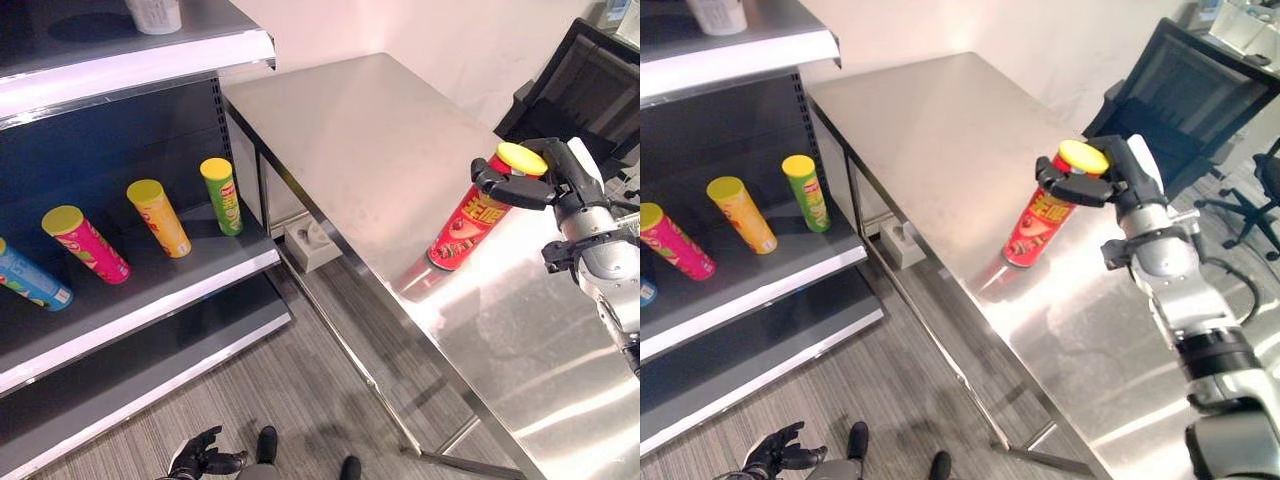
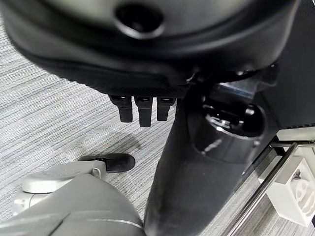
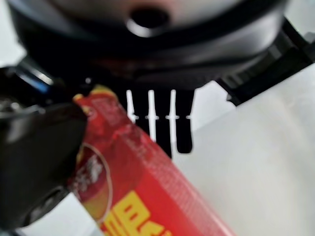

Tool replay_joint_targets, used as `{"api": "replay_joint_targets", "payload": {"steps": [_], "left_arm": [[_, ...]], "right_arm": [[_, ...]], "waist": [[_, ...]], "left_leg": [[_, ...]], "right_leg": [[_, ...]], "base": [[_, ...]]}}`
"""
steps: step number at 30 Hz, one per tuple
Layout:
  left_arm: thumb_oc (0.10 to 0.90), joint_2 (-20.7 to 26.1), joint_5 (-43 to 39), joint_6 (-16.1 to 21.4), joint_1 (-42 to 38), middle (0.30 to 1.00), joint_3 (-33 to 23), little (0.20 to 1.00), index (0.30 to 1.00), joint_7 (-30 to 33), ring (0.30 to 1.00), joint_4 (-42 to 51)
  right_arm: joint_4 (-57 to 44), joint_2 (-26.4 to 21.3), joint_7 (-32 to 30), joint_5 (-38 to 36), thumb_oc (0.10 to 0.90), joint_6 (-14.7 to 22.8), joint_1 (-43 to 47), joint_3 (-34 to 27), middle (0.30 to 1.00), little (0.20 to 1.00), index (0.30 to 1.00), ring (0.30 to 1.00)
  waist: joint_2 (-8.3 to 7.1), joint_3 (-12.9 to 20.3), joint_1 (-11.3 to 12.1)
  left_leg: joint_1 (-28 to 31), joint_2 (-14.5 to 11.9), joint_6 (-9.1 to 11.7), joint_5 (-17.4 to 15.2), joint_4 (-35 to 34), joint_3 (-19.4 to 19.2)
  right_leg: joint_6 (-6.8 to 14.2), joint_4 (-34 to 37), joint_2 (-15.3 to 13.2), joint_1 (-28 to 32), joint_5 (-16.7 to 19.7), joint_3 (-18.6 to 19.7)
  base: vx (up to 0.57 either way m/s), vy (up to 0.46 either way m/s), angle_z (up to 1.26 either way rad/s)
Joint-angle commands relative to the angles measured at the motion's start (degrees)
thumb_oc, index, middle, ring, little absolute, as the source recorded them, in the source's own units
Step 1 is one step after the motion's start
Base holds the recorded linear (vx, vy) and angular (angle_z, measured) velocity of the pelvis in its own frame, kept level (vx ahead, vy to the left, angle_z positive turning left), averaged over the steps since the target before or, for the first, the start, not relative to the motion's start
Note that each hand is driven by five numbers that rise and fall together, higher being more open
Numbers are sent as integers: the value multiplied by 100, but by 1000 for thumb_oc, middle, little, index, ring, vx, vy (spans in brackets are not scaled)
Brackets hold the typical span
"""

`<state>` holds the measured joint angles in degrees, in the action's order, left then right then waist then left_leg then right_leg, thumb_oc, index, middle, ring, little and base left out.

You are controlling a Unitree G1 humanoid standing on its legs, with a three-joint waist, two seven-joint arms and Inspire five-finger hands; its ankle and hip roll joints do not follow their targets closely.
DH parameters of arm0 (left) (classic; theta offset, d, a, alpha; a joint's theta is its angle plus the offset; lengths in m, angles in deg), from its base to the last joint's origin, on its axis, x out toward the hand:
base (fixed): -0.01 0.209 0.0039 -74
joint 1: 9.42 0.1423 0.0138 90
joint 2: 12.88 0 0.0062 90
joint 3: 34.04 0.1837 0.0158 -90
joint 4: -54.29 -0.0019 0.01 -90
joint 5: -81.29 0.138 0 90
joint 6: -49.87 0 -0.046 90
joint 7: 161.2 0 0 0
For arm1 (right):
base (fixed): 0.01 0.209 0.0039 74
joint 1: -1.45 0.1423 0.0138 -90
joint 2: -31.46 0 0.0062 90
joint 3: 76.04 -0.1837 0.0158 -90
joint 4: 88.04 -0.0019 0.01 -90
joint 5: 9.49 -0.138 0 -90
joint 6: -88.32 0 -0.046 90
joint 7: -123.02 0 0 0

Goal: Put the goods on the table back onto the shelves and tidy them up.

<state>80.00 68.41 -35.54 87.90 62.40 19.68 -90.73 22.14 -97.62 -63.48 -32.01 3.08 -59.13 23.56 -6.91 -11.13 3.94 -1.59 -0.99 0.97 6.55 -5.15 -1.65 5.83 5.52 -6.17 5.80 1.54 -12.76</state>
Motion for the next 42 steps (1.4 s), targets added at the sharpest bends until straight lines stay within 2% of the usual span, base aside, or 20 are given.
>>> {"api": "replay_joint_targets", "payload": {"steps": [1,4,6,14,15,17,19,21,23,24,26,27,29,30,32,35,36,39,42], "left_arm": [[800,159,164,35,-57,900,134,900,900,98,900,51],[800,165,163,34,-12,900,-16,900,900,64,900,101],[800,168,161,39,5,900,-30,900,900,41,900,127],[800,168,138,78,83,900,-57,900,900,-72,900,166],[800,167,138,78,81,900,-57,900,900,-73,900,167],[800,170,149,101,44,900,-62,900,900,-89,900,126],[800,189,158,112,-26,900,-59,900,900,-84,900,125],[800,191,170,131,-66,900,-59,900,900,-109,900,167],[800,184,199,147,-77,900,-112,900,900,-131,900,200],[800,187,200,147,-76,900,-111,900,900,-131,900,201],[800,189,256,190,-83,900,-143,900,900,-143,900,246],[800,189,257,190,-80,900,-143,900,900,-143,900,248],[800,198,279,237,-56,900,-181,900,900,-153,900,341],[800,197,280,235,-50,900,-182,900,900,-153,900,345],[800,185,316,250,-30,900,-168,900,900,-171,900,386],[800,188,466,242,-23,900,-83,900,900,-245,900,455],[800,206,581,259,-55,900,-54,900,900,-276,900,437],[800,291,755,294,-70,900,-18,900,900,-317,900,499],[800,413,908,299,-94,900,-66,900,900,-322,900,428]], "right_arm": [[-758,-186,-524,-91,400,640,285,-809,300,300,300,300],[-1638,167,-514,-449,400,1037,-164,-1582,300,300,300,300],[-1897,291,-511,-561,400,1162,-228,-1744,300,300,300,300],[-2761,635,-3,-1365,400,1570,-102,-1822,300,300,300,300],[-2762,632,1,-1370,400,1570,-103,-1826,300,300,300,300],[-2951,642,153,-1553,400,1629,-76,-1827,300,300,300,300],[-3088,550,187,-1557,400,1644,-115,-1898,300,300,300,300],[-3207,506,242,-1590,400,1634,-146,-1915,300,300,300,300],[-3374,514,328,-1574,400,1619,-265,-1977,300,300,300,300],[-3382,517,328,-1573,400,1615,-274,-1985,300,300,300,300],[-3546,510,496,-1626,400,1579,-374,-2049,300,300,300,300],[-3552,511,497,-1627,400,1576,-381,-2052,300,300,300,300],[-3659,505,640,-1668,400,1506,-461,-2076,300,300,300,300],[-3664,506,640,-1669,400,1502,-466,-2077,300,300,300,300],[-3681,503,684,-1667,400,1473,-508,-2103,300,300,300,300],[-3703,550,719,-1598,400,1385,-657,-2175,300,300,300,300],[-3728,625,717,-1423,400,1303,-780,-2229,300,300,300,300],[-3703,796,655,-1164,400,1227,-841,-2170,300,300,300,300],[-3681,957,588,-917,400,1174,-842,-2133,300,300,300,300]], "waist": [[-22,364,142],[32,448,189],[55,470,224],[177,326,555],[182,323,544],[242,177,638],[248,3,647],[229,-44,577],[188,-64,486],[190,-69,481],[216,-35,298],[222,-43,302],[340,57,106],[344,53,105],[450,158,6],[575,334,-55],[607,376,-59],[557,381,-21],[503,319,37]], "left_leg": [[432,-392,381,-739,15,43],[458,-434,431,-713,15,94],[447,-461,469,-669,15,132],[3,-690,791,-136,15,566],[-2,-694,797,-131,15,582],[-256,-735,878,90,41,776],[-514,-768,913,173,266,608],[-676,-831,782,42,674,224],[-486,-939,722,-372,1105,114],[-493,-941,722,-389,1131,126],[-115,-1221,772,-698,1360,11],[-102,-1229,775,-705,1363,10],[341,-1504,892,-710,1357,-102],[357,-1507,894,-705,1342,-103],[612,-1554,932,-725,1125,-142],[852,-1409,898,-874,525,-360],[983,-1141,813,-938,116,-416],[945,-678,604,-1158,15,-415],[868,-361,439,-1212,15,-482]], "right_leg": [[366,-52,-182,117,-210,-236],[319,-52,-128,200,-296,-302],[287,-52,-99,224,-333,-340],[87,-52,211,204,-579,-630],[81,-52,218,207,-581,-644],[19,-52,290,215,-624,-794],[-14,-52,240,262,-622,-964],[-20,-52,122,166,-509,-1145],[-29,-52,-50,112,-371,-1280],[-28,-52,-46,122,-374,-1289],[19,-70,-235,26,-251,-1419],[19,-68,-228,39,-252,-1417],[116,-111,-419,-85,-98,-1509],[116,-108,-415,-75,-97,-1510],[212,-141,-564,-144,66,-1550],[397,-170,-839,-266,362,-1626],[581,-177,-1111,-452,648,-1604],[813,-174,-1548,-689,1069,-1533],[892,-334,-1837,-834,1304,-1532]], "base": [[-10,-55,16],[-41,-94,17],[-61,-100,14],[-133,-133,28],[-155,-117,35],[-185,-122,46],[-193,-49,73],[-214,29,70],[-150,58,63],[-112,84,31],[-111,149,38],[-110,194,42],[-80,274,34],[-68,309,33],[-47,287,44],[-86,413,51],[-176,553,68],[-172,427,10],[-172,298,-10]]}}
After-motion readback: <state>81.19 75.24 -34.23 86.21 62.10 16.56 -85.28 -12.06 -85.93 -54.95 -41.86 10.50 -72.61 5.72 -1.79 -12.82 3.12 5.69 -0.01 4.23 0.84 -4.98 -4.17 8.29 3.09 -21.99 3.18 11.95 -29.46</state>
